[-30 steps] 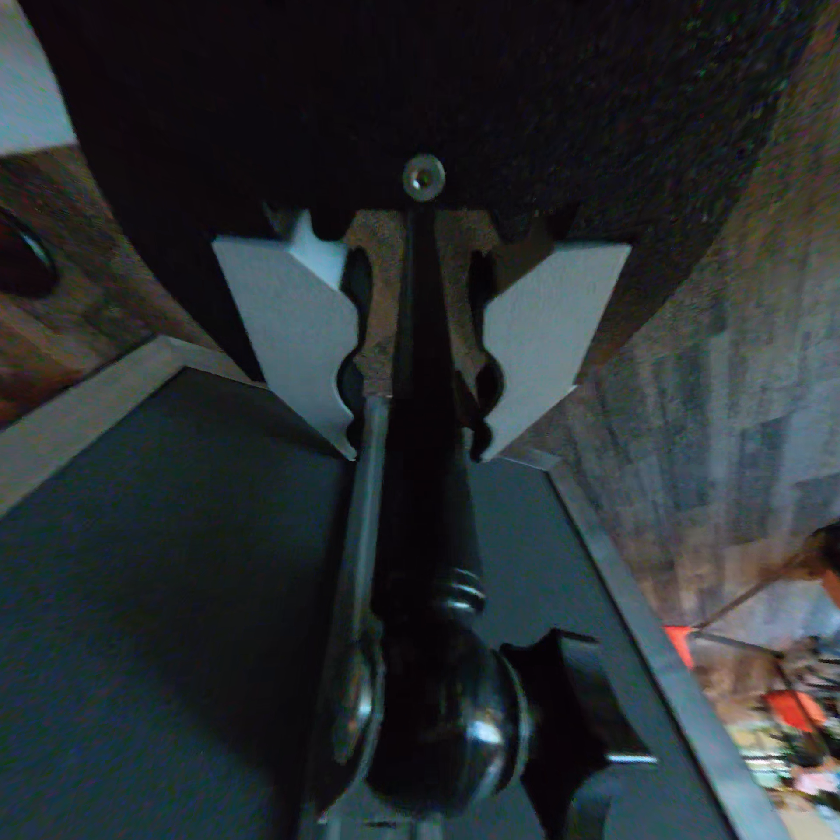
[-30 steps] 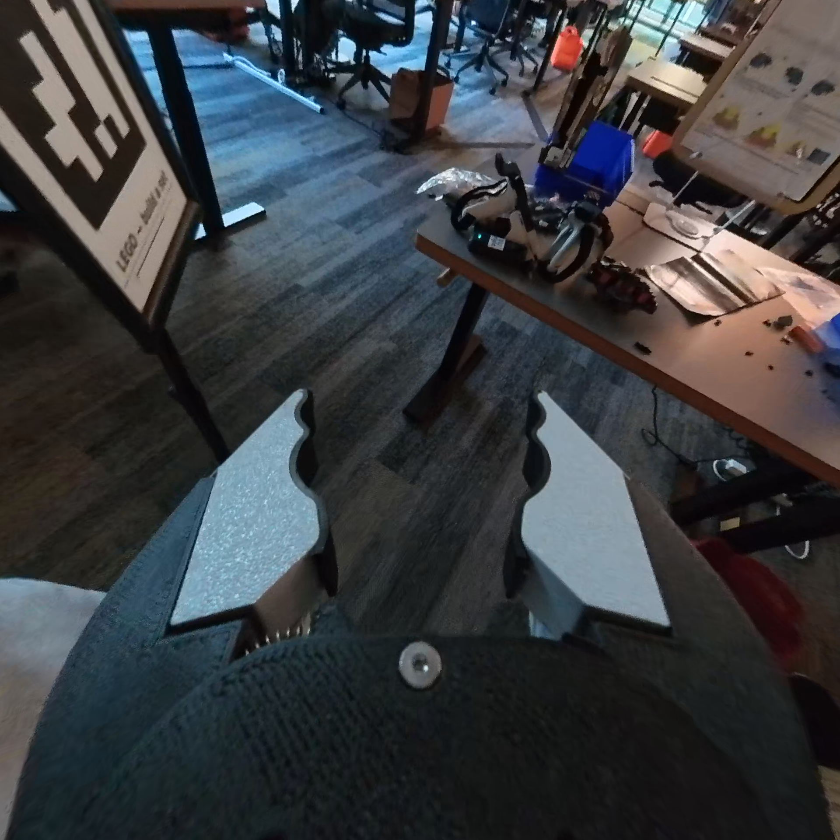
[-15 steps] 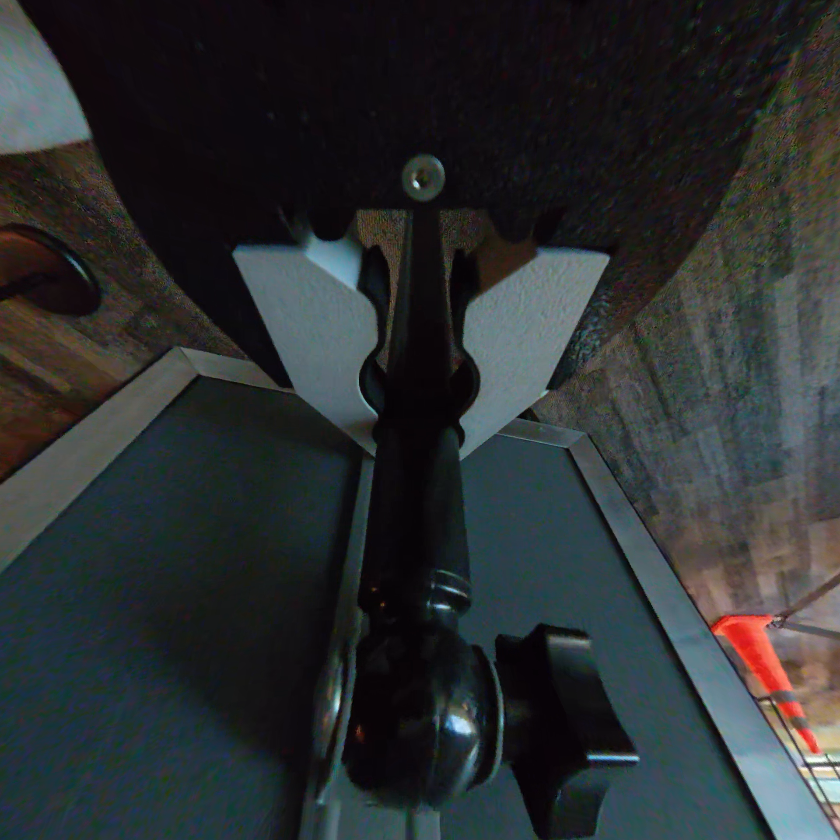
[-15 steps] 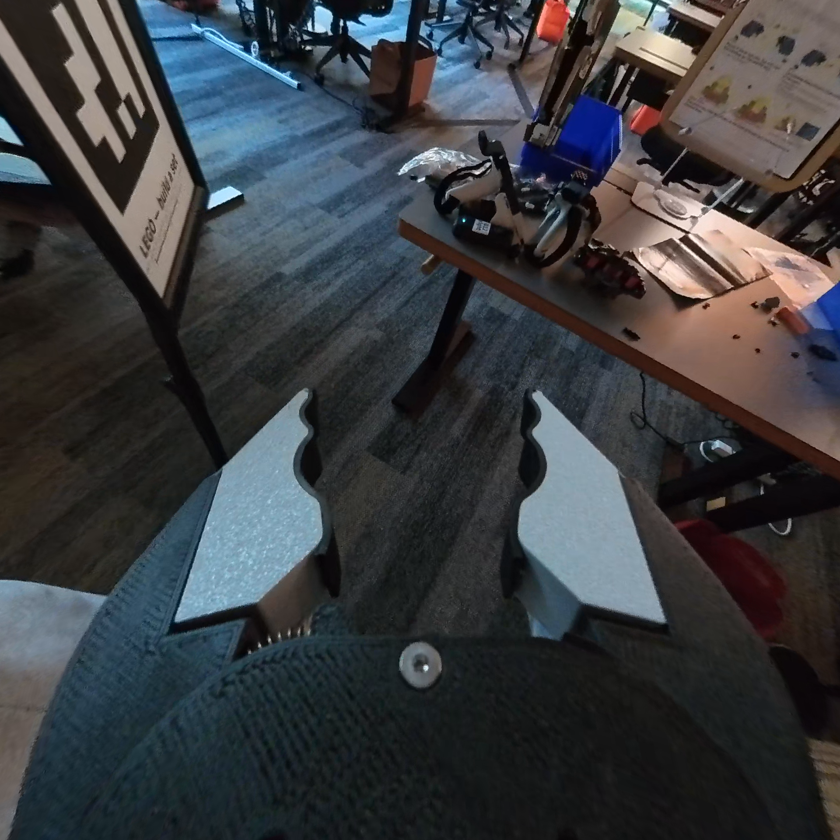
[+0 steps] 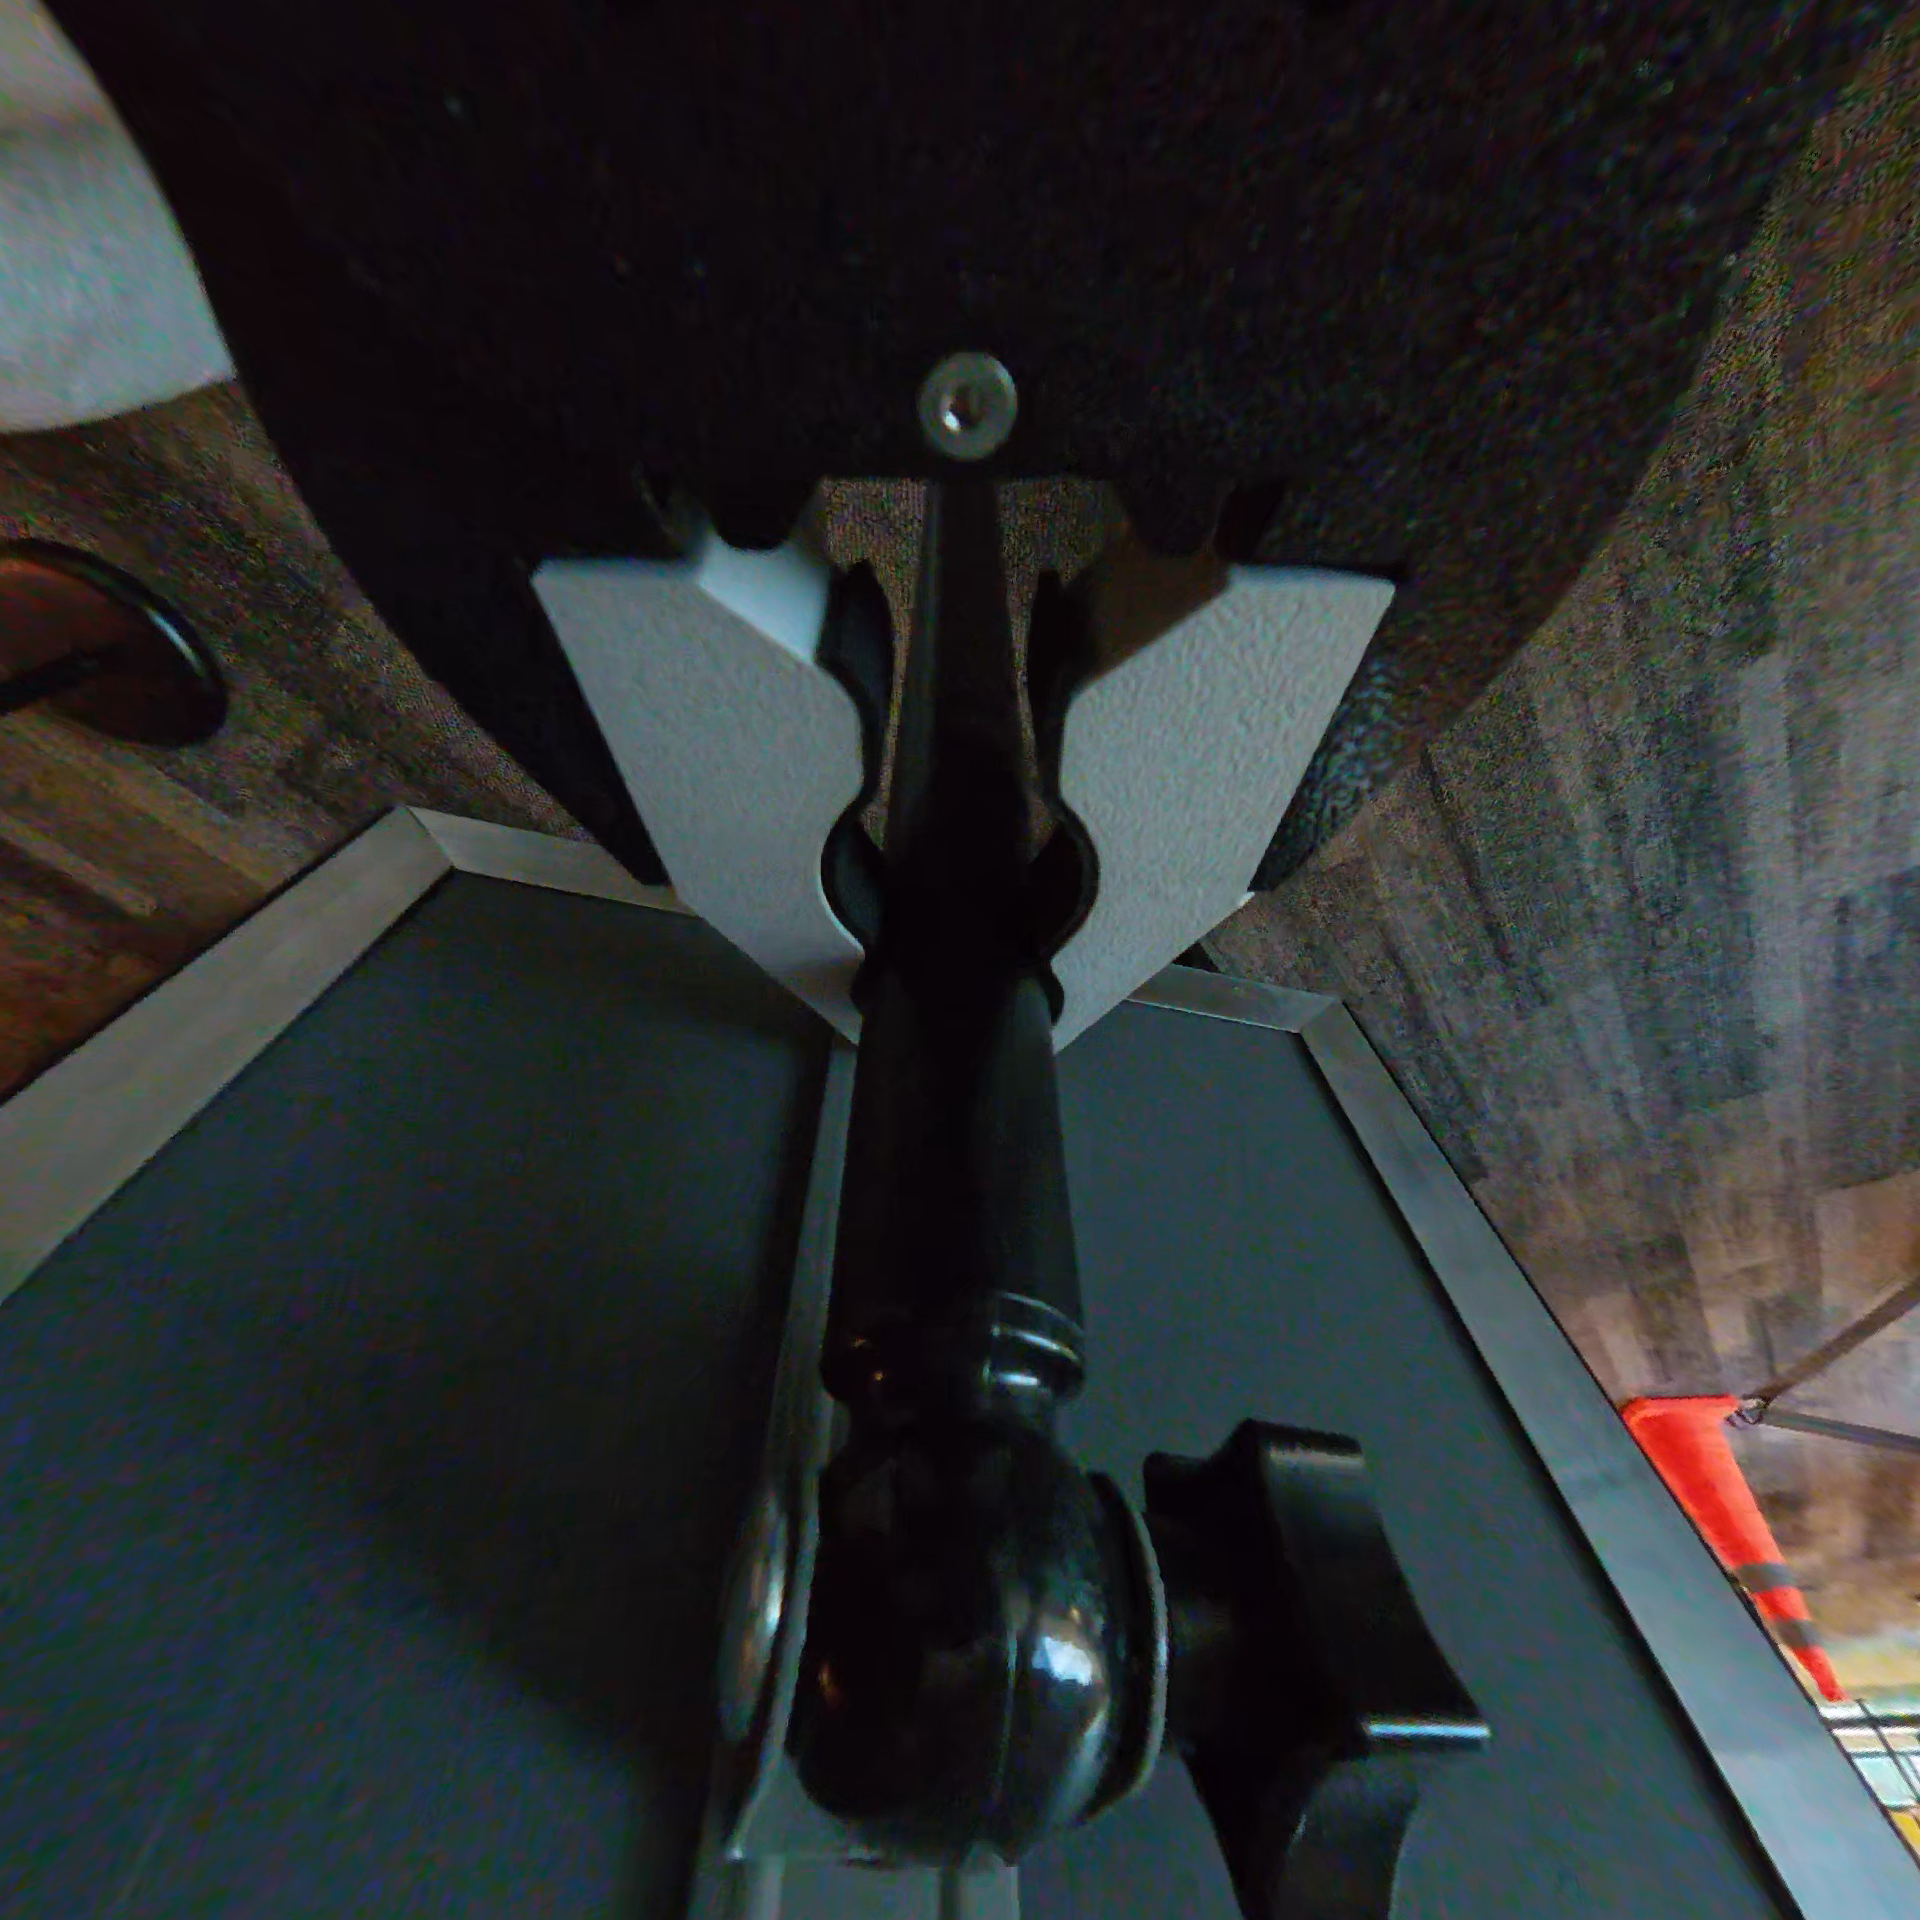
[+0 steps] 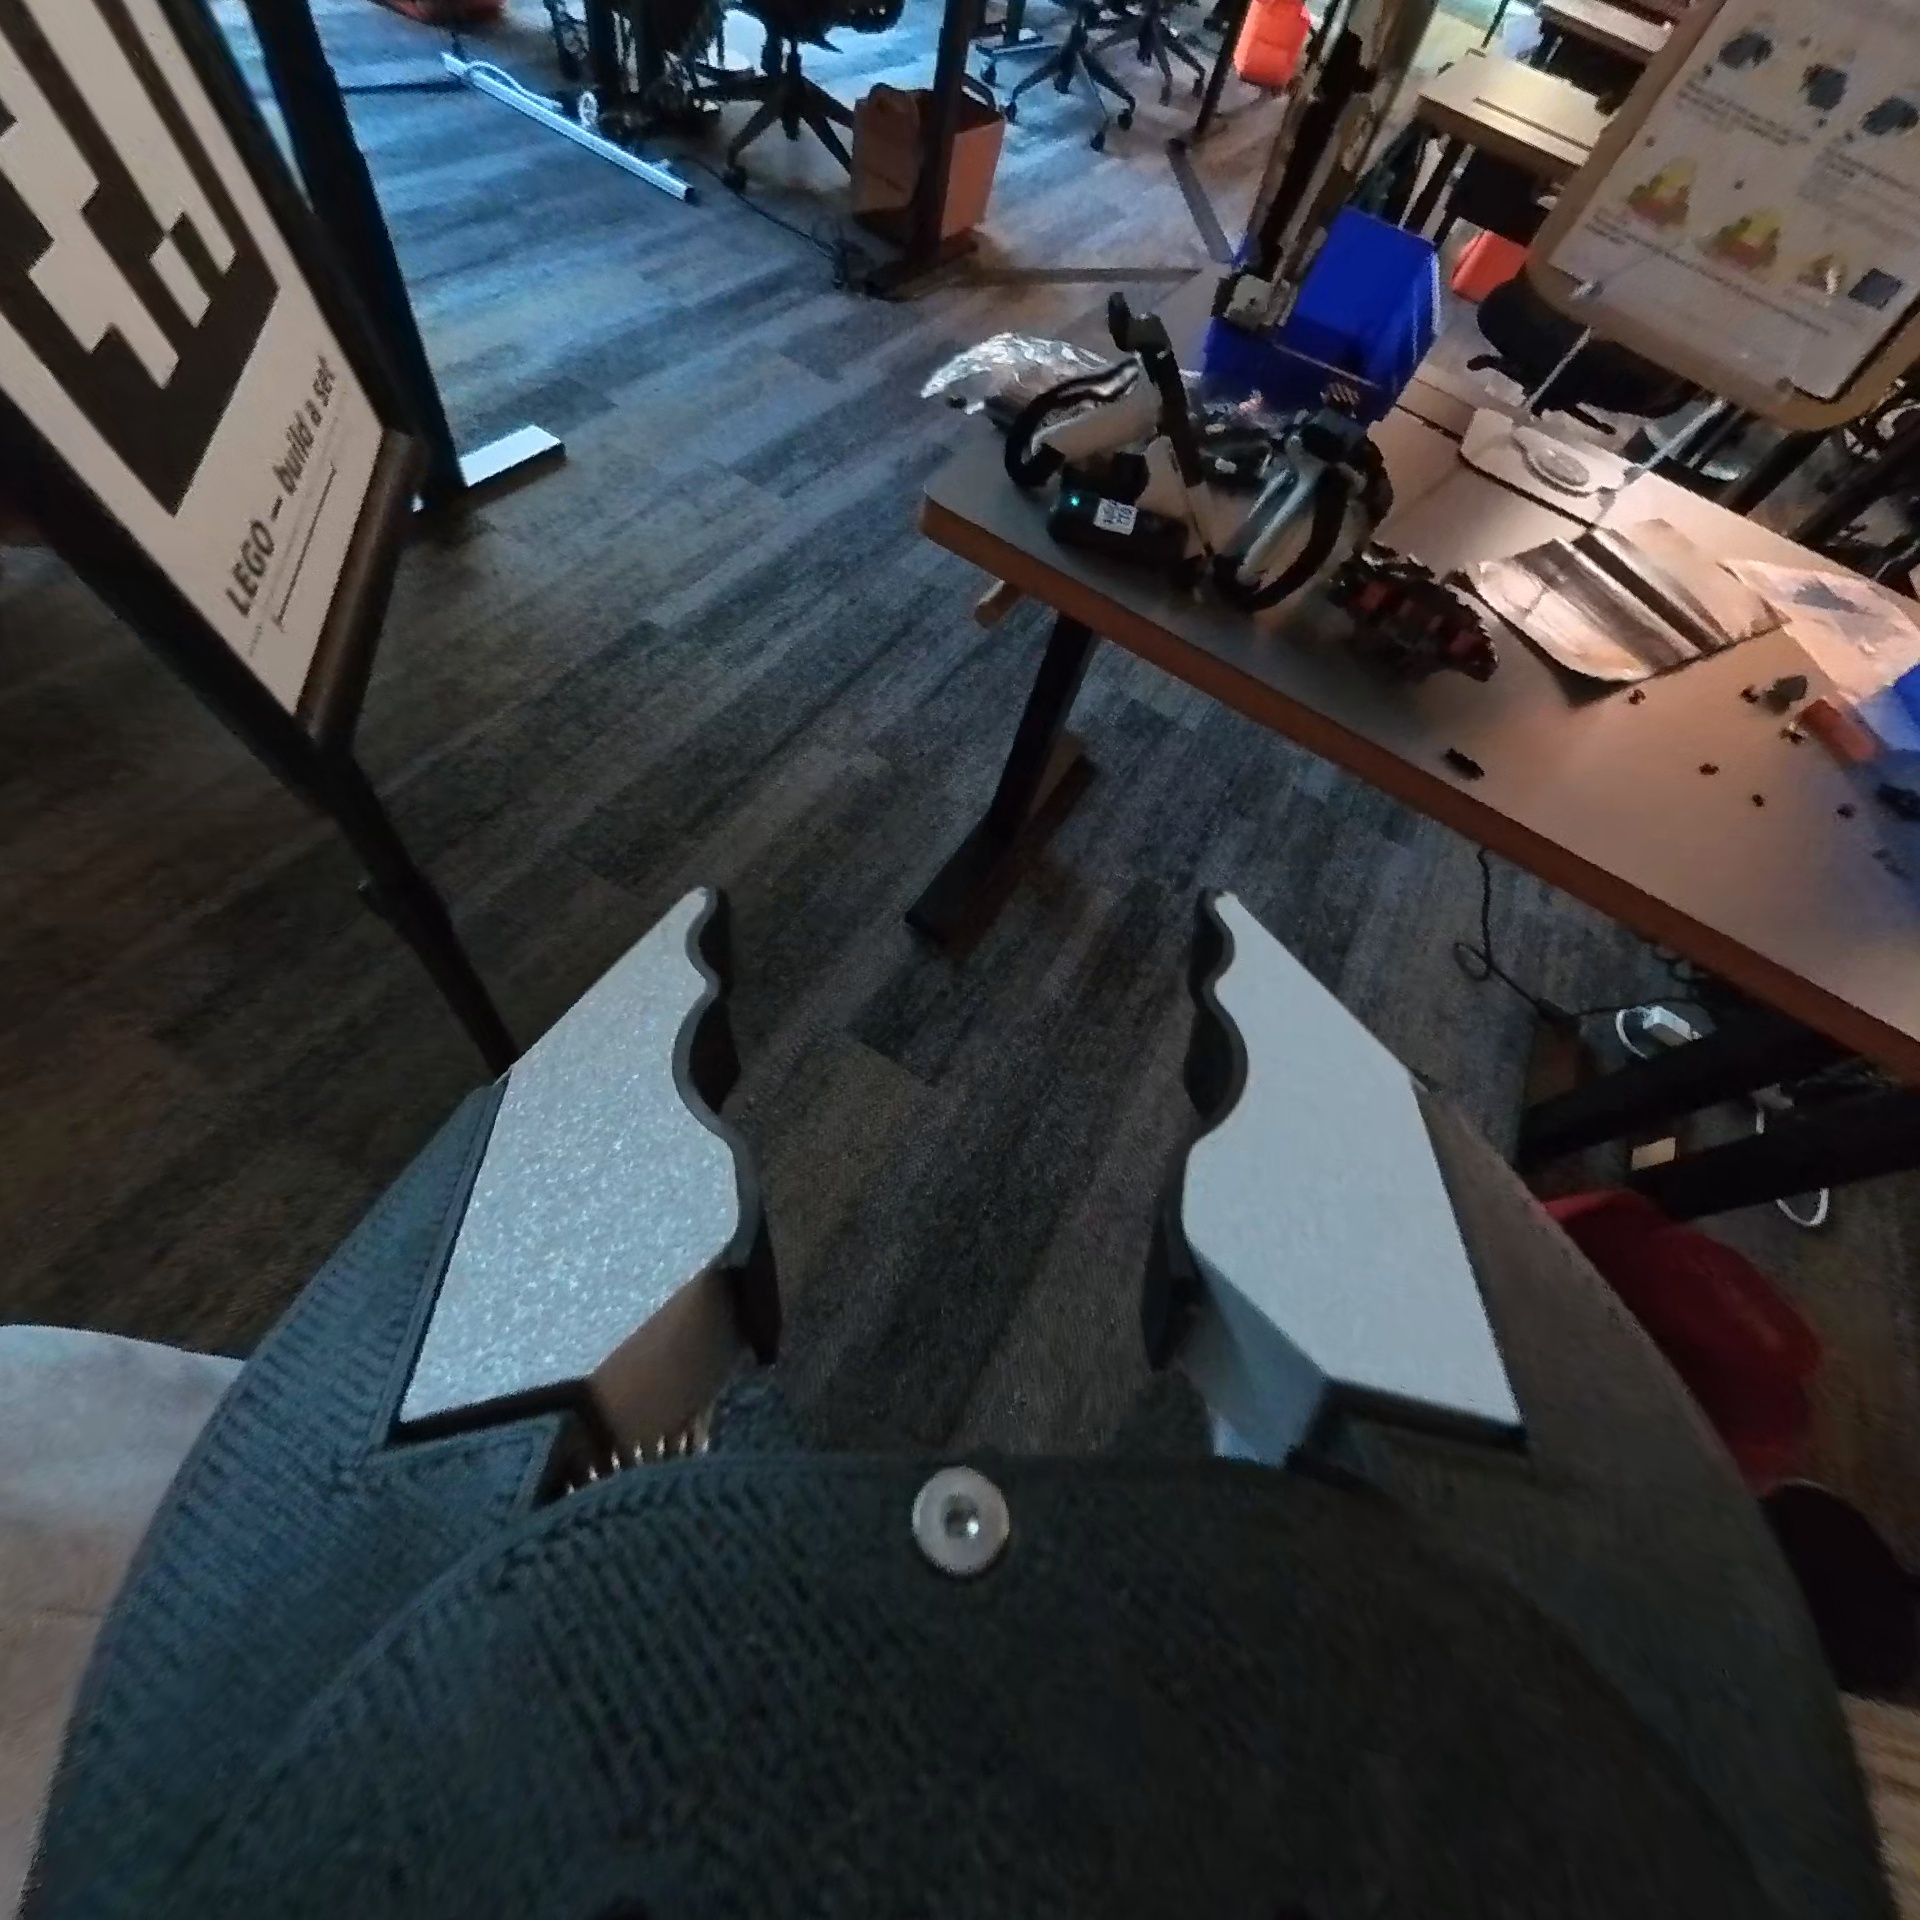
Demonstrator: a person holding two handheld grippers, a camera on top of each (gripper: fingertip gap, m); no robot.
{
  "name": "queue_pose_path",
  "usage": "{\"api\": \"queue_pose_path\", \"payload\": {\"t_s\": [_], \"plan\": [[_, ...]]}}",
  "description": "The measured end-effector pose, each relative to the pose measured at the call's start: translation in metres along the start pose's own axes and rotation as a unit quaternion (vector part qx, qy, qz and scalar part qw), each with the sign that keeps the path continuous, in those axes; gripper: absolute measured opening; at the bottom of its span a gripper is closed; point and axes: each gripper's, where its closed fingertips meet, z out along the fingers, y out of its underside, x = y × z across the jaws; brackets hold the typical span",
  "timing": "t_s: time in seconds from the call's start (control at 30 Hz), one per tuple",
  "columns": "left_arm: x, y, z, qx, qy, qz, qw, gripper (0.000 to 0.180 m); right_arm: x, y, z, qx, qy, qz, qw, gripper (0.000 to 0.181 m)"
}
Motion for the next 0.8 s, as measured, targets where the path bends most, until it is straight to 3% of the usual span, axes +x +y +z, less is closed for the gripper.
{"api": "queue_pose_path", "payload": {"t_s": [0.57, 0.8], "plan": [[0.011, 0.012, -0.027, 0.048, 0.019, -0.031, 0.998, 0.028, -0.023, -0.013, 0.004, 0.004, -0.036, -0.038, 0.999, 0.087], [0.008, 0.036, -0.023, -0.007, 0.036, -0.048, 0.998, 0.025, -0.022, -0.007, -0.004, -0.005, -0.03, -0.041, 0.999, 0.088]]}}
